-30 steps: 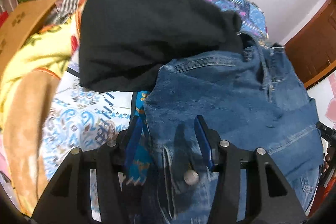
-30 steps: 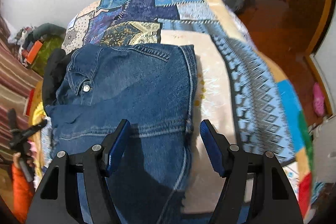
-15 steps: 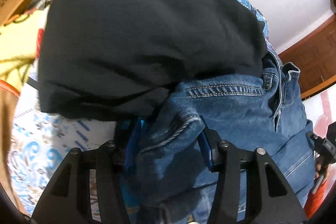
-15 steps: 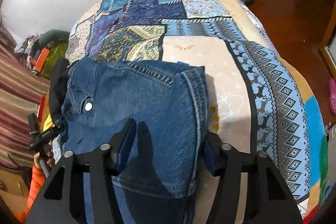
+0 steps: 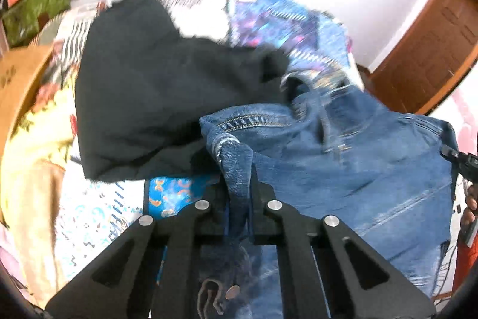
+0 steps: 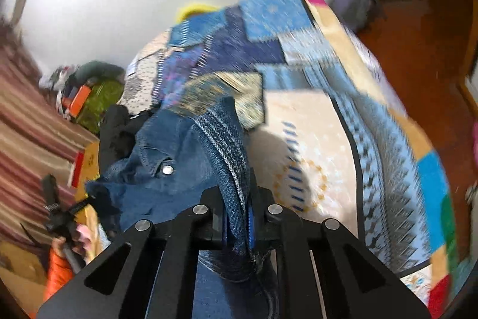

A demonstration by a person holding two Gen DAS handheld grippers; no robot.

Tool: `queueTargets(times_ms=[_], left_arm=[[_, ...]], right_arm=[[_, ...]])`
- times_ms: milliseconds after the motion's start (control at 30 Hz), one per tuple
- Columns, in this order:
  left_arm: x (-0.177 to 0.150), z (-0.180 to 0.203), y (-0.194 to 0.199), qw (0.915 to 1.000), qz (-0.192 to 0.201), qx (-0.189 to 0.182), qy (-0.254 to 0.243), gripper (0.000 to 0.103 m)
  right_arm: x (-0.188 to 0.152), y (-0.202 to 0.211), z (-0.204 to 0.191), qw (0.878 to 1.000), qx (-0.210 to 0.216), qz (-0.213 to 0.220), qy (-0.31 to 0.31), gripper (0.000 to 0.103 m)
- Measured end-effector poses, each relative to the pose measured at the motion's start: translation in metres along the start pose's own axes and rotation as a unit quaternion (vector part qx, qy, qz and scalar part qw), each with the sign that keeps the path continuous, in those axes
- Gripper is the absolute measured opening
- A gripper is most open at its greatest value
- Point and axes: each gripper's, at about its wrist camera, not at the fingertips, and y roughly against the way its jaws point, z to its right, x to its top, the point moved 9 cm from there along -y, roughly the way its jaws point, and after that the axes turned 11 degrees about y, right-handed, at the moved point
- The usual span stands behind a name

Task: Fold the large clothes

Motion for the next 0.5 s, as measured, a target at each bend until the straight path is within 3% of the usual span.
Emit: queueTargets(times_ms=[233, 500], left_arm=[[0.035, 0.043, 0.061, 0.9977, 0.051, -0.04, -0.017, 0.006], [0.067, 0.062, 0.074, 0.9944, 0.088, -0.051, -0.028, 0.006]], right_arm=[[0.046, 0.017, -0.027, 0.999, -0.014, 0.015, 0.038, 0.007], [0.092, 0.021, -0.04, 0.994, -0.036, 0.056, 0.091, 0.007]])
